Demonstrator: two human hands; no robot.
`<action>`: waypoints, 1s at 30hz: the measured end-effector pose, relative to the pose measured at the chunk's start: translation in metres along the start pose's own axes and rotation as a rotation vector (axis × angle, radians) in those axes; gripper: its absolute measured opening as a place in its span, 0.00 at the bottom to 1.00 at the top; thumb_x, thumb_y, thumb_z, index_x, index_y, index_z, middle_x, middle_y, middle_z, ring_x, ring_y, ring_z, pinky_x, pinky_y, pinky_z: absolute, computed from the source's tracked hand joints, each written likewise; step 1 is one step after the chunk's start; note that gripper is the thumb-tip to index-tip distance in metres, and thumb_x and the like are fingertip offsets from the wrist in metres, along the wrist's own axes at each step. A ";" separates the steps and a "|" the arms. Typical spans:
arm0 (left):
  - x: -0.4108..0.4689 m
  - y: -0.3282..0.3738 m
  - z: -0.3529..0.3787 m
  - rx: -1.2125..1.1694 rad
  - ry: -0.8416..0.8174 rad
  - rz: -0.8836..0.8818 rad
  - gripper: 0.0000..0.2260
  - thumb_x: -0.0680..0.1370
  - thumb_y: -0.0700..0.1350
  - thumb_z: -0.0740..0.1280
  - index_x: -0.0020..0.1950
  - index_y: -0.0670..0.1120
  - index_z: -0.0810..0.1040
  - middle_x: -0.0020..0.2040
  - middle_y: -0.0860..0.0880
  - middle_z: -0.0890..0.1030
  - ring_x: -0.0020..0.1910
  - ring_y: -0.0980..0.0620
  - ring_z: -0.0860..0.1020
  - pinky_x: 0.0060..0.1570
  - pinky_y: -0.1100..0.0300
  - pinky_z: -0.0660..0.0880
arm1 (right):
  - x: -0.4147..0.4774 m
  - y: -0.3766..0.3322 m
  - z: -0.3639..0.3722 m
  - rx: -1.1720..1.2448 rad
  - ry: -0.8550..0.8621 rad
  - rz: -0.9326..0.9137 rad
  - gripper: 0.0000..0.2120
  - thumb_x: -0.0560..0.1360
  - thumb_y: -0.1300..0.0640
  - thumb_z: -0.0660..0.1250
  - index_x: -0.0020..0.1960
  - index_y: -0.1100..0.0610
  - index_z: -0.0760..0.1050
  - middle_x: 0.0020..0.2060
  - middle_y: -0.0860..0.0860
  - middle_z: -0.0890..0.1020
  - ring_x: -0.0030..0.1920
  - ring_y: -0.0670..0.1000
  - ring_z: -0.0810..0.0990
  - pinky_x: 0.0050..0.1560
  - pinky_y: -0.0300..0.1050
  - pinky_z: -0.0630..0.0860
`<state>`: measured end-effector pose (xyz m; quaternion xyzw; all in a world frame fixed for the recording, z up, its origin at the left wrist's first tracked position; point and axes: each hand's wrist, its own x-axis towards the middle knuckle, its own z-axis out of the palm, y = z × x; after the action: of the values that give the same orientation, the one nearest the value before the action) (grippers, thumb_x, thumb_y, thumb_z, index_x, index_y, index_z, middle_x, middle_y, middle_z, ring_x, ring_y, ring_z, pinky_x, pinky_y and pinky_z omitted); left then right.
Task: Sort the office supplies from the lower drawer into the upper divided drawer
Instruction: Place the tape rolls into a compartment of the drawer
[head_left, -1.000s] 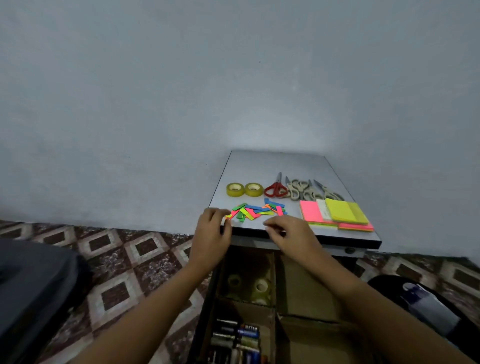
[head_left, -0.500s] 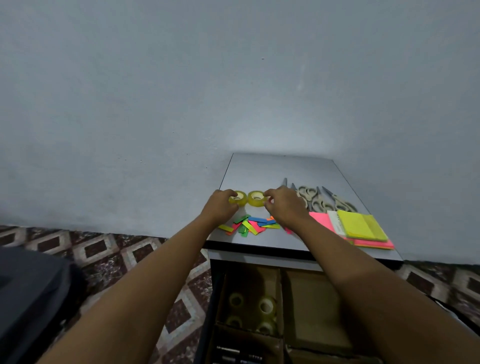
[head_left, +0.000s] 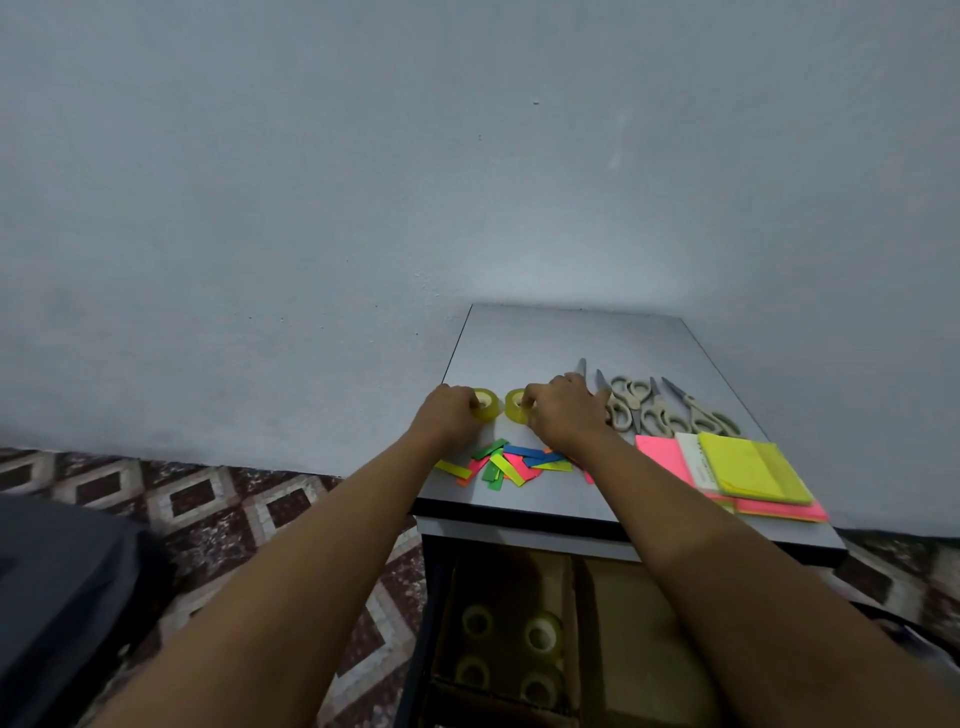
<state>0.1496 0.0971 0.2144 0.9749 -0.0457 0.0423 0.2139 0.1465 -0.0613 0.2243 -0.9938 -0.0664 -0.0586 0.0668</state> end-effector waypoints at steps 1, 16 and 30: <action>-0.002 -0.001 0.000 -0.003 0.009 -0.004 0.16 0.78 0.44 0.62 0.65 0.41 0.74 0.61 0.39 0.75 0.60 0.43 0.73 0.57 0.57 0.70 | 0.000 -0.001 0.000 0.001 0.004 -0.006 0.13 0.78 0.57 0.59 0.60 0.49 0.74 0.61 0.56 0.73 0.70 0.58 0.60 0.68 0.71 0.50; -0.076 0.024 -0.017 -0.304 0.285 0.156 0.16 0.74 0.45 0.70 0.60 0.42 0.75 0.60 0.44 0.75 0.57 0.48 0.73 0.47 0.67 0.64 | -0.083 0.007 -0.013 0.543 0.392 -0.091 0.11 0.72 0.57 0.67 0.54 0.57 0.77 0.53 0.54 0.76 0.55 0.51 0.73 0.48 0.38 0.64; -0.188 0.006 0.021 -0.174 -0.116 0.294 0.29 0.72 0.49 0.71 0.71 0.45 0.67 0.63 0.49 0.67 0.58 0.56 0.70 0.55 0.70 0.64 | -0.240 -0.003 0.074 0.744 0.237 0.160 0.18 0.72 0.58 0.70 0.60 0.52 0.71 0.54 0.48 0.73 0.56 0.47 0.73 0.53 0.38 0.70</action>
<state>-0.0362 0.0959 0.1793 0.9363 -0.2036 0.0127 0.2860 -0.0821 -0.0778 0.1215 -0.8903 0.0029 -0.1394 0.4336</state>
